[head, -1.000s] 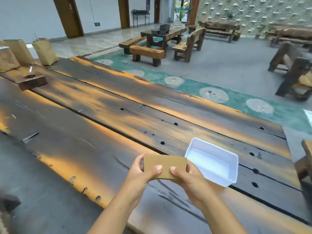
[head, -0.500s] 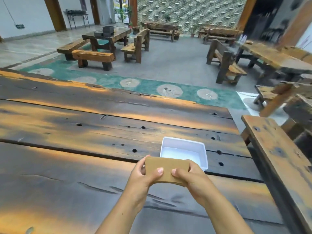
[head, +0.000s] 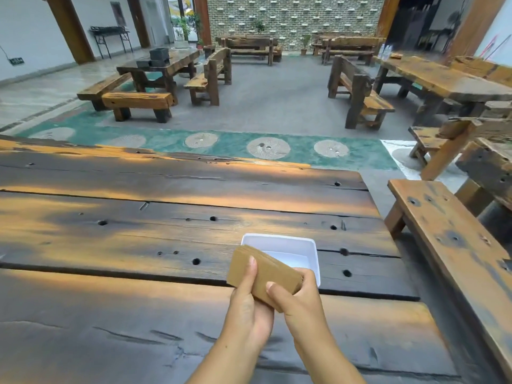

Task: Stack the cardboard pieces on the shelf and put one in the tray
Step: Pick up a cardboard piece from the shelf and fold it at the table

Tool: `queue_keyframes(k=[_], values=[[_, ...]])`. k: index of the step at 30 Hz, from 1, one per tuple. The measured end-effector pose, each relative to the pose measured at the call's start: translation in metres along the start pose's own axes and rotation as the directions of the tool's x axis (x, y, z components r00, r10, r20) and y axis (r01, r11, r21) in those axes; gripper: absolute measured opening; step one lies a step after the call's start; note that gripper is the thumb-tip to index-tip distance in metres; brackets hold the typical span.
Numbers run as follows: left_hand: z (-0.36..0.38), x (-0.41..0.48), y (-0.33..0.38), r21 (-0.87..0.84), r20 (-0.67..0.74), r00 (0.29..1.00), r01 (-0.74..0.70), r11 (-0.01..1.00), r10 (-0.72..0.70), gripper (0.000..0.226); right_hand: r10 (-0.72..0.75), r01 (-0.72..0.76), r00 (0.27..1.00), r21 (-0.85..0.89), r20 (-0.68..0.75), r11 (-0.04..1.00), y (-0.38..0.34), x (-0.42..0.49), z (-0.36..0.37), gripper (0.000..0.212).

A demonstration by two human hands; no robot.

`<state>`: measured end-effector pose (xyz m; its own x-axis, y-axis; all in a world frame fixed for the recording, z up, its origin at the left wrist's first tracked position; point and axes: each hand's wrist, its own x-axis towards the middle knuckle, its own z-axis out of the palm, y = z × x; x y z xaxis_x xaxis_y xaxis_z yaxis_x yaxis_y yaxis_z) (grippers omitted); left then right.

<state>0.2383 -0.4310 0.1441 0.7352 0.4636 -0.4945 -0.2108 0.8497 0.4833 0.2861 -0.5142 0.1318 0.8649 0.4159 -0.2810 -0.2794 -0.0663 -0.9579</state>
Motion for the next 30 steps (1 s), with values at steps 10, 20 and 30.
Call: queue_keyframes(k=[10, 20, 30], values=[[-0.031, 0.029, 0.047, 0.094, 0.202, 0.960, 0.178, 0.980, -0.194, 0.050, 0.125, -0.020, 0.981, -0.561, 0.149, 0.827, -0.052, 0.012, 0.018, 0.097], [-0.035, 0.034, 0.072, 0.164, 0.320, 0.905, 0.239, 0.957, -0.281, 0.038, -0.028, 0.126, 0.990, -0.766, 0.141, 0.631, -0.067, 0.030, 0.086, 0.084], [-0.027, 0.039, 0.074, 0.228, 0.338, 0.899, 0.209, 0.951, -0.279, 0.067, -0.059, 0.142, 0.989, -0.816, 0.133, 0.561, -0.070, 0.031, 0.093, 0.081]])
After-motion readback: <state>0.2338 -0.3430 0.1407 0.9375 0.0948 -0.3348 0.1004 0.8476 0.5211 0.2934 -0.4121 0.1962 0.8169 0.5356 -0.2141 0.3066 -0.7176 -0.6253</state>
